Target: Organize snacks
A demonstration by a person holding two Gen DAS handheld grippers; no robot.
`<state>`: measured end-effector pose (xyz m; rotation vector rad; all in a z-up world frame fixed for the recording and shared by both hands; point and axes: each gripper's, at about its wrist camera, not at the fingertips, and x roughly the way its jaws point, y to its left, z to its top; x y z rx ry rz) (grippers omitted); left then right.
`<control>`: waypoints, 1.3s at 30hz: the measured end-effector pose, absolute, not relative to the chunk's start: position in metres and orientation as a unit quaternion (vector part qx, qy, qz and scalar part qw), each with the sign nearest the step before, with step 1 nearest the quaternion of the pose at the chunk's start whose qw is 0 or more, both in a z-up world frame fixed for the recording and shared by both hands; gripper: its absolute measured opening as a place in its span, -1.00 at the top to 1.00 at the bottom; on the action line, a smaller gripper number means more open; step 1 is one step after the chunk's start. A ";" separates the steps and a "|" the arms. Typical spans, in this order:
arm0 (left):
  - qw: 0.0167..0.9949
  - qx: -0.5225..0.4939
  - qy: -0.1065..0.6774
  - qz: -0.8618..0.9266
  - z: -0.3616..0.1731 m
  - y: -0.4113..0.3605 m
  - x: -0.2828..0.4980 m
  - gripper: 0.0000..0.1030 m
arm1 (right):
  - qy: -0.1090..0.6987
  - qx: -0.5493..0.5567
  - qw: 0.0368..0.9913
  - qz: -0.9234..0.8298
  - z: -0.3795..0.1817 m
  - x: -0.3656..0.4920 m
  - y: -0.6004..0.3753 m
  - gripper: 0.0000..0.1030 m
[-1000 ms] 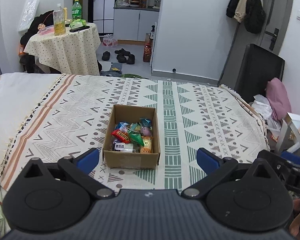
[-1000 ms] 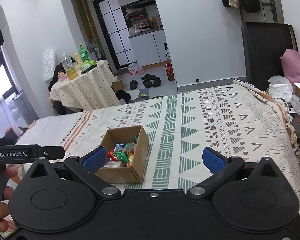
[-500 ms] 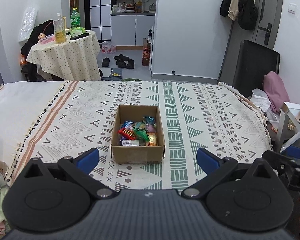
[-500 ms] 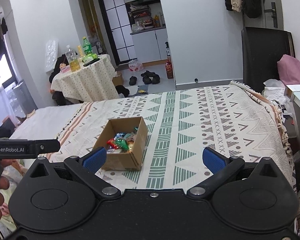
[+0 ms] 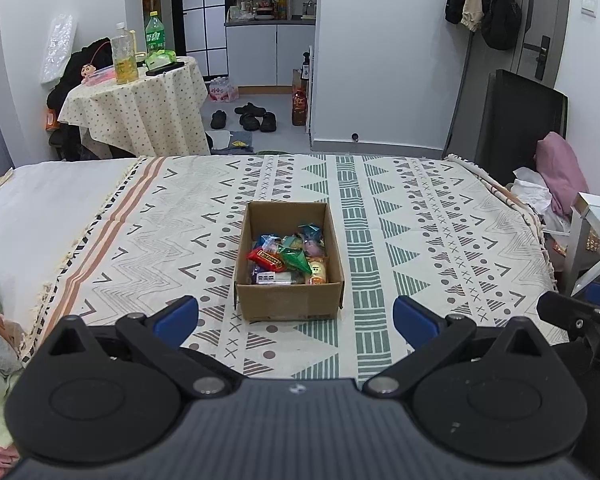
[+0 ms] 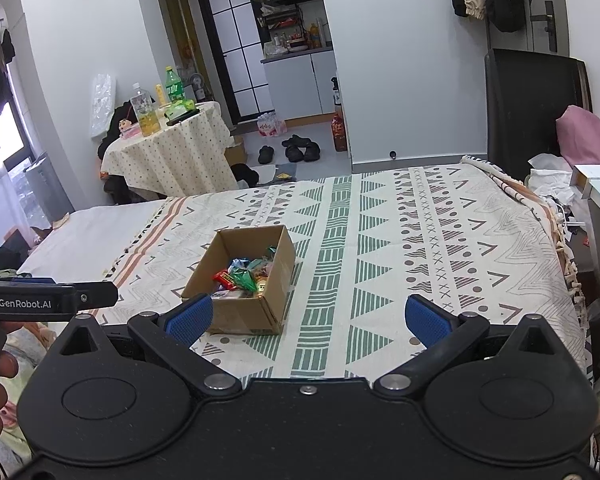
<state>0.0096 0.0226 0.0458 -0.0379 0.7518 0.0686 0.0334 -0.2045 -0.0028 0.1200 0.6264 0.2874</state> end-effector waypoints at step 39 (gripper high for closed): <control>0.930 -0.023 0.365 0.031 0.051 0.024 0.007 -1.00 | 0.306 0.049 0.939 0.146 0.000 0.032 -0.200 -1.00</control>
